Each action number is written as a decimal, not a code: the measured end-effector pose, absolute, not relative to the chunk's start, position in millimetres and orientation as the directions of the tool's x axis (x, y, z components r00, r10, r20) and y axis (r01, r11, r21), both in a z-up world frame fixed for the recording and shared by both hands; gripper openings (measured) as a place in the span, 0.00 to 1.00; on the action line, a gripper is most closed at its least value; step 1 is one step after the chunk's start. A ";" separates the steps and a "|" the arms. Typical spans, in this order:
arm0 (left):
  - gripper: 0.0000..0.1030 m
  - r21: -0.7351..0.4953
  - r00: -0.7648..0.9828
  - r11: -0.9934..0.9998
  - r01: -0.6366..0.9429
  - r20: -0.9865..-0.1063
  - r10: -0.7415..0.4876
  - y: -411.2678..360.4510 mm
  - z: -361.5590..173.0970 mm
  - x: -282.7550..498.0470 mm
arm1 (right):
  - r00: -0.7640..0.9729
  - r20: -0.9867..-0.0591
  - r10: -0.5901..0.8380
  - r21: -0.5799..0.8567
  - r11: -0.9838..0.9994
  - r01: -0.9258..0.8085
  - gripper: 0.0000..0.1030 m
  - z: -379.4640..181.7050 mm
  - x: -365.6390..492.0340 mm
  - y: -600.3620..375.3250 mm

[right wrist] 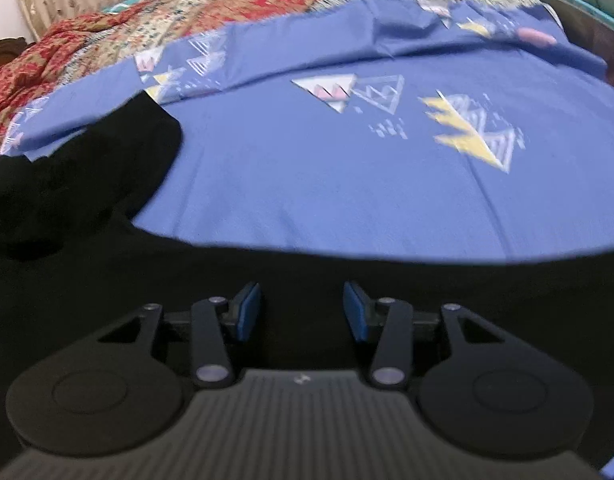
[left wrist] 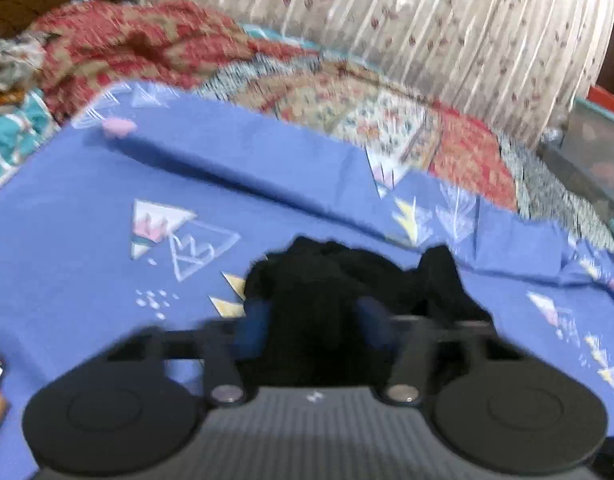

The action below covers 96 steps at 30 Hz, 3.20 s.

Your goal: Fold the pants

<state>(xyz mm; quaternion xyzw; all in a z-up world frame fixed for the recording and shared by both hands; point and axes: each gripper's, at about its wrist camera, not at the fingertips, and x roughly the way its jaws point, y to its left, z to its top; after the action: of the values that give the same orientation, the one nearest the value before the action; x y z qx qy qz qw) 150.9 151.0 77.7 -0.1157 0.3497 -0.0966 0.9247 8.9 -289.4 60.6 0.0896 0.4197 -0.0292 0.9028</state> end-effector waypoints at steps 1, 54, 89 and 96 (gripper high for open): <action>0.08 -0.303 0.723 0.948 0.098 -0.633 -0.277 151.0 73.1 151.2 | 0.653 -0.757 0.025 0.128 0.986 0.111 0.47 64.5 15.8 -286.0; 0.43 -0.486 0.621 0.868 0.098 -0.651 -0.435 214.4 25.3 161.3 | 0.748 -0.509 -0.426 0.475 0.586 0.657 0.13 153.7 -31.8 -523.3; 0.52 -0.066 0.560 0.856 0.512 -0.730 -0.391 84.7 38.1 79.0 | 0.660 -0.651 -0.373 0.454 0.506 0.734 0.13 62.3 -59.0 -546.6; 0.12 -0.021 0.656 0.922 0.388 -0.696 -0.292 88.9 37.9 103.3 | 0.664 -0.651 -0.367 0.460 0.506 0.730 0.13 61.9 -57.8 -543.1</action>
<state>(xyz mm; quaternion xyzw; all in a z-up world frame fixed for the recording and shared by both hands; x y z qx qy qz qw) 103.3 88.9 37.9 0.0645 0.3698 -0.1872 0.9078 -57.8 -543.1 61.9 0.3723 0.2436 -0.3294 0.8328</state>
